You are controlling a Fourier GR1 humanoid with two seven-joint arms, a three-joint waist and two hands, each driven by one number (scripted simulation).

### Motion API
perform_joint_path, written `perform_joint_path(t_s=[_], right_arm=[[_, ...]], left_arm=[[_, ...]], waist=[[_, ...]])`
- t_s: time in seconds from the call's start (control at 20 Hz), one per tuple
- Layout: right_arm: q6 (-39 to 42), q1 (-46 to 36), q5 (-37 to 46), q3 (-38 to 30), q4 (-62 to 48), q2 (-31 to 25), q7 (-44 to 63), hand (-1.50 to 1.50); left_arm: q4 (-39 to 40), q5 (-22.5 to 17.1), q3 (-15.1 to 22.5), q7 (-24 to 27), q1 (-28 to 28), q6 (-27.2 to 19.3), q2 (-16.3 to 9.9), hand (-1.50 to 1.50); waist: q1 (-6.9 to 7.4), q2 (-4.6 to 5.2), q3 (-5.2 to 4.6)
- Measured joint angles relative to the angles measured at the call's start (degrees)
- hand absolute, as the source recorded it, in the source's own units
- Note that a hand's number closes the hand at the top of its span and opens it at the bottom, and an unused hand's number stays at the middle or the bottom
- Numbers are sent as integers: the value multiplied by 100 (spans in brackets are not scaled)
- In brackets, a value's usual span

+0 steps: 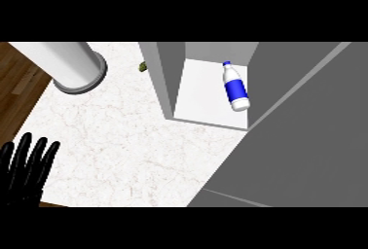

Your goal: Pick up the bottled water, place it into the cabinet and close the cabinet

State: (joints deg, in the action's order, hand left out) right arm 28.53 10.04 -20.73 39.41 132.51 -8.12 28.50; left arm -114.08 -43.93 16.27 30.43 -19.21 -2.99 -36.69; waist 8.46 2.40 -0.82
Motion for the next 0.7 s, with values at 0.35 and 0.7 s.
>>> perform_joint_path(t_s=[0.35,0.7], right_arm=[[-592,146,-88,-579,-103,138,-328,150],[-1776,-660,-103,-1611,-1035,489,-542,150]], left_arm=[[19,-50,-108,26,-87,18,-24,-150],[5,-99,-103,14,-102,133,-41,-150]], waist=[[-208,-38,2],[-106,-2,30]])
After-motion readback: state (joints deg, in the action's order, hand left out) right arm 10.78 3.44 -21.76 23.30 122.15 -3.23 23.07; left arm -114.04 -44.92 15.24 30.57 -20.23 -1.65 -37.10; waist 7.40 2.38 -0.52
